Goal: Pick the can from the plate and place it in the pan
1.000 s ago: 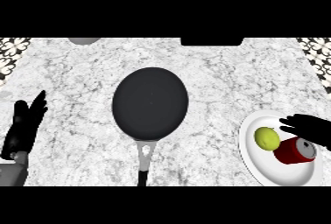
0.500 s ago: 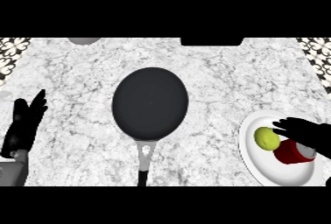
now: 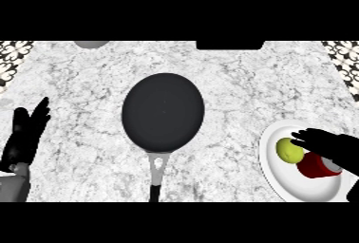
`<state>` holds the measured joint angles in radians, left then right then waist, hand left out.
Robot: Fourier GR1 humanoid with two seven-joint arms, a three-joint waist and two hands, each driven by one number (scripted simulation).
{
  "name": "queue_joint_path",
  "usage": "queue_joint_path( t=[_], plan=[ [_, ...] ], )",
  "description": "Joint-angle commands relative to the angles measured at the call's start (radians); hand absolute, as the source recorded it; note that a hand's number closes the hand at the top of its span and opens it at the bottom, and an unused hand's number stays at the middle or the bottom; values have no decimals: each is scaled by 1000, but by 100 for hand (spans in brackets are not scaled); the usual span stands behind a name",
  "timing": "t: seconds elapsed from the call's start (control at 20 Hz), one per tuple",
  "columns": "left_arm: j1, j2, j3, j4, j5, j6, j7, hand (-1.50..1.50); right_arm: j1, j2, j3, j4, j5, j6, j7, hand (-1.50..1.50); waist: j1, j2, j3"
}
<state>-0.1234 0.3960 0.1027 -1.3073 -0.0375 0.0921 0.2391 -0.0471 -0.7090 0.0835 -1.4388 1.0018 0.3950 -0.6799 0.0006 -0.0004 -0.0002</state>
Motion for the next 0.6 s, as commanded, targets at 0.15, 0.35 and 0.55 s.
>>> queue_joint_path(
  t=[0.15, 0.35, 0.55],
  plan=[
    [-9, -53, -18, -58, -51, 25, 59, 0, 27, 63, 17, 60, 101, -93, -32, 150, -1, 0, 1],
    [15, -33, 29, 28, -29, -17, -55, 0, -59, 114, 5, 95, 130, -212, -46, 150, 3, 1, 0],
    [-40, -54, 35, 16, -54, -1, 24, 0, -8, 109, -27, 56, 144, -204, -85, 150, -3, 0, 0]
  ],
)
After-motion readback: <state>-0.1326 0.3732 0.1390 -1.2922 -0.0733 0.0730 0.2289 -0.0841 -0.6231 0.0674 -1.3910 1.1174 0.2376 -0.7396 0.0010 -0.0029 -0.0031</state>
